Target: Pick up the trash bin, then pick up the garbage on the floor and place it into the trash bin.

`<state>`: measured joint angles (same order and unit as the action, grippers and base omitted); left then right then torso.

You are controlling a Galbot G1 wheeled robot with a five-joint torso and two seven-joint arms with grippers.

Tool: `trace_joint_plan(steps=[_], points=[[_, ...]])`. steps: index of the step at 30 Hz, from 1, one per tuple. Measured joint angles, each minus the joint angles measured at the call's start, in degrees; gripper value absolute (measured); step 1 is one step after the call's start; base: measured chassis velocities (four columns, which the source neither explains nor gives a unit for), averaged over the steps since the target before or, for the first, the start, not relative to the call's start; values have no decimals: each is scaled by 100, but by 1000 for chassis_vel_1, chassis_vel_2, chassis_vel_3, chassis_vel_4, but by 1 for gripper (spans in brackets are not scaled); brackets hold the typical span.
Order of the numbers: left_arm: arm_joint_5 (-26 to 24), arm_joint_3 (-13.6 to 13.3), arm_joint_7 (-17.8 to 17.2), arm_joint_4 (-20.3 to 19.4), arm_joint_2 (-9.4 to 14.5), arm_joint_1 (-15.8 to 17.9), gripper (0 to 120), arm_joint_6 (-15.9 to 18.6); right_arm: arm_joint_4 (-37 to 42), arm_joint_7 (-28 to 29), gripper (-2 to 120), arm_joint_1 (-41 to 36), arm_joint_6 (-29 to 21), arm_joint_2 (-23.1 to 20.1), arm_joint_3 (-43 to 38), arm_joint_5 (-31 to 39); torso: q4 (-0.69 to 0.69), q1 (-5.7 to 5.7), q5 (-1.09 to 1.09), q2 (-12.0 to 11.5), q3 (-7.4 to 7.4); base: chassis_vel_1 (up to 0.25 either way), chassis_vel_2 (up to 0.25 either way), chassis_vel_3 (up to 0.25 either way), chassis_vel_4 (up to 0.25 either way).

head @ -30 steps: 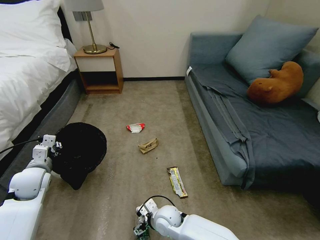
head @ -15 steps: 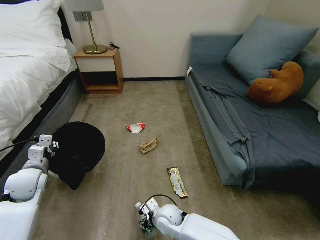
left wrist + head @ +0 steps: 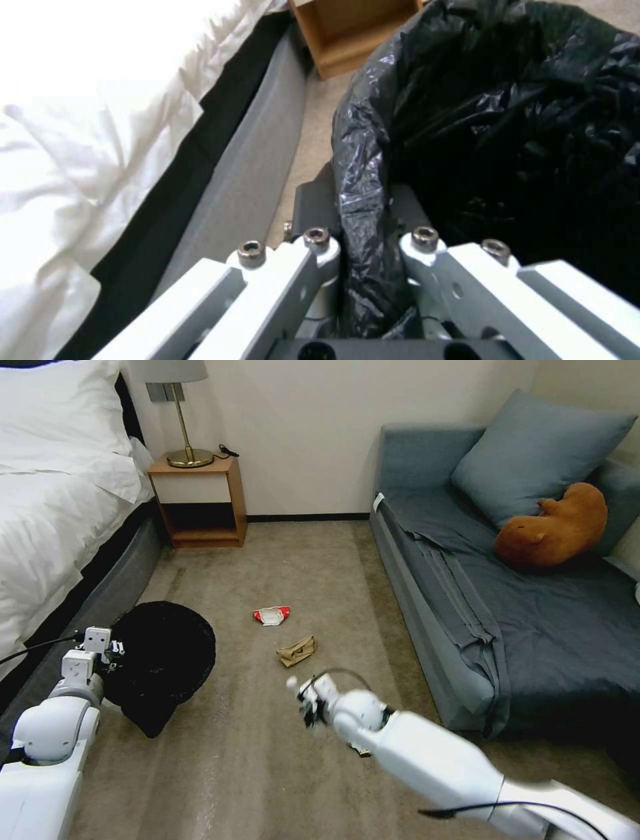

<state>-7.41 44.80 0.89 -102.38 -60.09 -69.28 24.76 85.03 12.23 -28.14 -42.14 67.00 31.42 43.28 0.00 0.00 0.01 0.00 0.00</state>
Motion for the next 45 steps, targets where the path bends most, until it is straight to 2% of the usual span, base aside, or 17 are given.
trace_joint_plan(steps=[5,8,14,19,23,25,28,31,45], points=[[-7,-85,-1,-35,-55,-6,5,2,337,-38,18,615,-1,-36,27,357,0,0,0,0,0,0,0,0,0],[-46,-194,0,-75,-56,20,5,27,577,-270,18,1020,10,54,112,429,1,0,-1,0,-1,0,0,0,0],[-76,-356,-7,-72,-68,134,5,74,778,-431,18,1586,395,524,465,724,1,0,-1,0,0,0,0,0,0],[-81,-445,-9,-52,-134,142,5,81,242,-463,18,1957,705,1108,677,1000,1,0,-2,0,0,0,0,0,0],[-84,-493,-9,-56,-149,160,5,79,-235,-464,18,2017,958,1425,753,1012,0,0,-3,0,0,0,0,0,0],[-83,-540,-8,-107,-131,176,5,66,-703,-452,18,2001,1286,1707,836,928,1,0,-2,0,0,0,0,0,0],[-82,-561,-5,-140,-113,187,5,66,-950,-436,18,1957,1477,1831,871,851,2,0,-2,0,0,0,0,0,0],[-105,-579,-3,-195,-90,212,5,66,-1343,-304,18,1776,1891,2000,981,747,-1,0,-2,0,0,0,0,0,0],[-222,-661,-14,-221,-116,267,5,115,-1368,-17,18,1413,1996,2209,1138,587,0,0,-1,0,0,0,0,0,0]])
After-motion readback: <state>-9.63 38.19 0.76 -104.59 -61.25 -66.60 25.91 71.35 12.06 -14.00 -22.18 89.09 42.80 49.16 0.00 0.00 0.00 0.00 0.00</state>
